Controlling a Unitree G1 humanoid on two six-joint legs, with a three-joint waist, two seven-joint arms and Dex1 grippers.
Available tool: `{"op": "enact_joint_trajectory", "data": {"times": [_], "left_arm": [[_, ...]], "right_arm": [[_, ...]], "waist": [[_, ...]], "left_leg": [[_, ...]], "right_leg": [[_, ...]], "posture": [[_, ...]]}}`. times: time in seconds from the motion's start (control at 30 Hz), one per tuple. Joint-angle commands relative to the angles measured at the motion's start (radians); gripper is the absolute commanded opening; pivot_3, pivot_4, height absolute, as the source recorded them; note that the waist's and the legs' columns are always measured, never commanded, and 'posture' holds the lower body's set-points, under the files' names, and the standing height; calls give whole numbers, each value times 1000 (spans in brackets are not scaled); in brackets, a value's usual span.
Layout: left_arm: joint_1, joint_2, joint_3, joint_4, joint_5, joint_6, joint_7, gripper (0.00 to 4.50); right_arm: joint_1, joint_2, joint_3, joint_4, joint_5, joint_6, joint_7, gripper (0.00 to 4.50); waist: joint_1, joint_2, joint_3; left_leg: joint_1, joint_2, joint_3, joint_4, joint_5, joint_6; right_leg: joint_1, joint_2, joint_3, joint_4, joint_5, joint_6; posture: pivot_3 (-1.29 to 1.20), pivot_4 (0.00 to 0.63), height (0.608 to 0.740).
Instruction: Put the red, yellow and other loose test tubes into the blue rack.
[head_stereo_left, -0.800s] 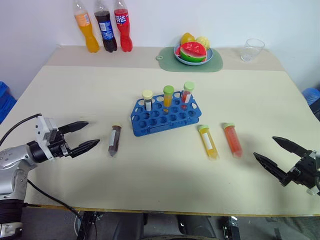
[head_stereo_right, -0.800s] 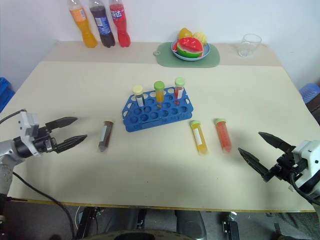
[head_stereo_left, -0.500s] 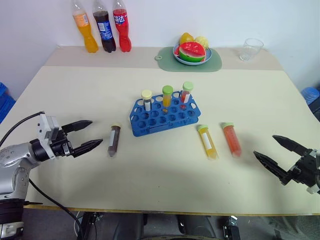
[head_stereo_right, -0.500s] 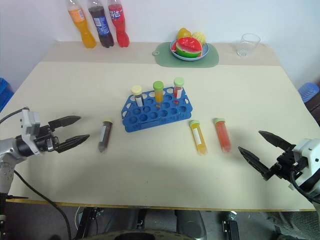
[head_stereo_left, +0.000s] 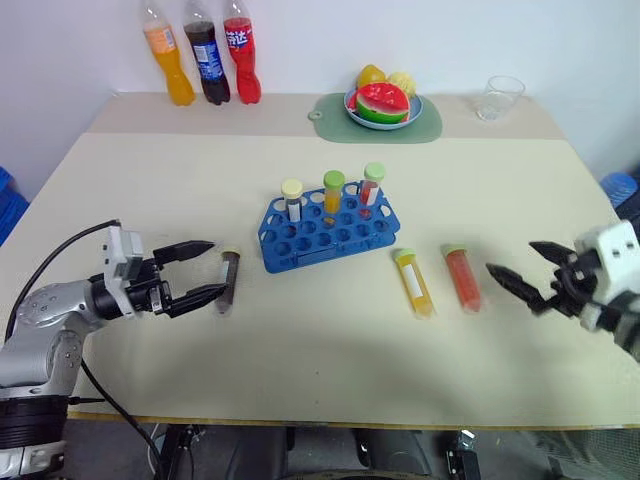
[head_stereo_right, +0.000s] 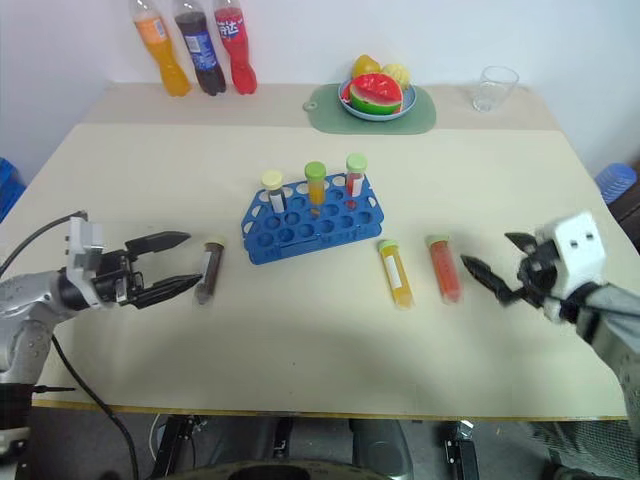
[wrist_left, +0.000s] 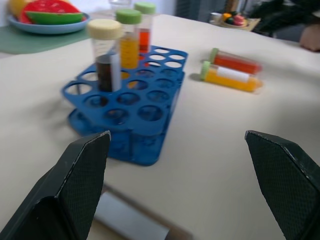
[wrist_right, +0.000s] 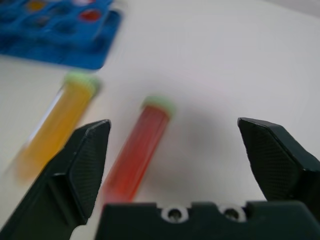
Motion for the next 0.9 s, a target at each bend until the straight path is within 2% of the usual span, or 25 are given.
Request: {"op": "enact_joint_trajectory", "data": {"times": [0.03, 0.1, 0.2, 0.47, 0.63, 0.67, 0.73, 0.83, 0.9], "left_arm": [[12, -7, -2, -44, 0, -9, 2, 4426], [21, -7, -7, -53, 1, -8, 1, 4426], [28, -10, -11, -62, -1, -7, 5, 4426], [79, -23, -15, -117, -10, 3, 32, 4426], [101, -21, -11, -140, -13, 9, 44, 4426], [106, -21, -9, -146, -15, 10, 46, 4500], [112, -20, -6, -155, -18, 14, 51, 4500], [124, -19, 1, -167, -21, 19, 56, 4500], [135, -21, 2, -174, -21, 20, 60, 4500]], "right_arm": [[-197, -24, 44, 68, 68, 268, -95, 4500], [-370, -8, 98, 163, 44, 450, -157, 4500], [-504, -4, 168, 243, 38, 605, -165, 4500], [-599, -8, 361, 414, -18, 633, -179, 4500], [-653, 33, 449, 542, -101, 600, -156, 4500], [-661, 38, 470, 560, -117, 587, -148, 3974], [-676, 47, 502, 590, -146, 561, -130, 3255], [-690, 51, 527, 600, -176, 545, -103, 1693], [-684, 41, 549, 574, -192, 530, -78, 883]], "waist": [[-1, 0, 0], [0, 0, 0], [6, 1, 0], [0, 1, 0], [-4, 1, 0], [-5, 1, 0], [-5, 0, 0], [-7, -1, 0], [-11, -1, 0]], "left_leg": [[0, 0, 0, 0, 0, 0], [-1, 0, 0, 0, 0, 0], [-2, -1, 0, -1, 0, 0], [-4, -1, 1, -1, -1, 3], [-3, -1, 1, -1, -1, 3], [-3, -1, 2, -1, -1, 3], [-3, -1, 2, 0, -1, 3], [-2, -1, 2, 0, -1, 3], [-2, -1, 2, 0, -1, 3]], "right_leg": [[0, 0, 0, 0, 0, 0], [-2, -1, 0, 0, 0, 0], [-3, -1, 0, 0, 0, 0], [-4, -2, -1, -1, 2, 3], [-4, -1, 0, 0, 2, 3], [-4, 0, 0, 0, 2, 3], [-3, 0, -1, 0, 2, 3], [-3, 0, 0, 0, 2, 3], [-3, 0, 0, 0, 2, 3]], "posture": [[0, 150, 740], [0, 150, 740], [0, 150, 740], [0, 150, 740], [0, 150, 740], [0, 150, 740], [0, 150, 740], [0, 150, 740], [0, 150, 740]]}}
